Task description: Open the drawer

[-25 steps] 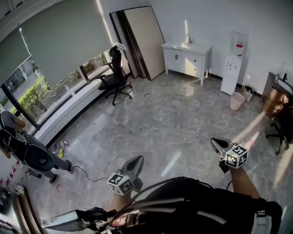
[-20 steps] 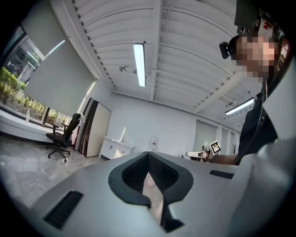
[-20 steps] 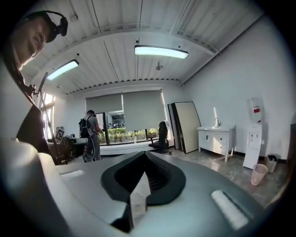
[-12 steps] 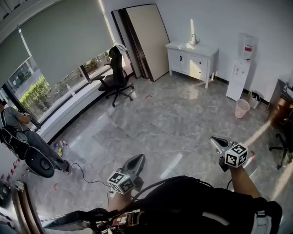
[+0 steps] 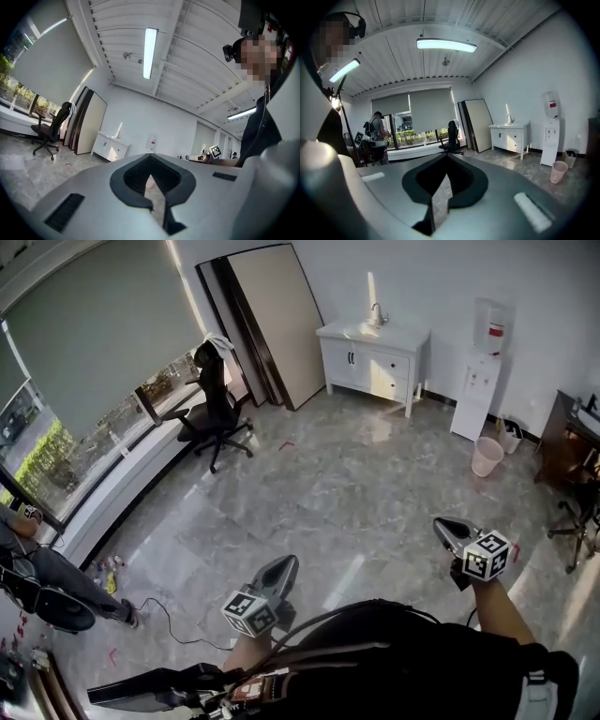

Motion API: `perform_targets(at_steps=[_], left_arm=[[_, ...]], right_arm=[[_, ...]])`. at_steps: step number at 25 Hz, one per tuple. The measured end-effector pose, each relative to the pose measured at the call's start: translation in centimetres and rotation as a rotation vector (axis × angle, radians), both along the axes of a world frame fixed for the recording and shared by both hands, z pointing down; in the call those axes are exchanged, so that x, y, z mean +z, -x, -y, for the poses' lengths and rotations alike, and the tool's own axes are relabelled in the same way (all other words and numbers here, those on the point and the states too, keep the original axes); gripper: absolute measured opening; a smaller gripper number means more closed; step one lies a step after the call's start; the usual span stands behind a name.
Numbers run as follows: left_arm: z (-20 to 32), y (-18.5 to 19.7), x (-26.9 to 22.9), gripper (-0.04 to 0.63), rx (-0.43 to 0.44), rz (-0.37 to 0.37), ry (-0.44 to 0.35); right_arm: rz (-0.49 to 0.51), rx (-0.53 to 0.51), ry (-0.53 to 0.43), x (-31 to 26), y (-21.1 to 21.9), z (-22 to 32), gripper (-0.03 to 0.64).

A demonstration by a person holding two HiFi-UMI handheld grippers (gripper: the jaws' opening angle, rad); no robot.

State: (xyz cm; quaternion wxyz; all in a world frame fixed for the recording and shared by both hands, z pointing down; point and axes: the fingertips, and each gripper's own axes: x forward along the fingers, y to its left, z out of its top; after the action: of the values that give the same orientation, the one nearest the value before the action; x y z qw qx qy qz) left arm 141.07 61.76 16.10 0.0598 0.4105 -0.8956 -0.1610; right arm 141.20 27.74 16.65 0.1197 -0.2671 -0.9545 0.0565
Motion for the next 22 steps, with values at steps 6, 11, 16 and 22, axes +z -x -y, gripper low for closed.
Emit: perform_targets(at_steps=[6,11,16,22], left_arm=[[-4.5,9.8,-1.9,-0.009,0.075,0.015,0.008],[-9.3,15.7,-2.1,-0.009,0.101,0.027,0.022],[-13.1,19.7,-1.1,-0.009,0.056,0.014,0.020],[-14.4,23.8,-0.2,-0.009,0.018,0.000,0.013]], right_arm=[[0.016,0.054,-0.019,-2.1,7.7,-4.9,0.002],[0.012,0.049,-0.043,-1.6,13.5,-10.7,0.002],[0.007,0.009,-0.068,-1.3,17.9,-13.7,0.002],[-0.001,0.003,-0.058,-1.1,24.0,-13.9,0.002]])
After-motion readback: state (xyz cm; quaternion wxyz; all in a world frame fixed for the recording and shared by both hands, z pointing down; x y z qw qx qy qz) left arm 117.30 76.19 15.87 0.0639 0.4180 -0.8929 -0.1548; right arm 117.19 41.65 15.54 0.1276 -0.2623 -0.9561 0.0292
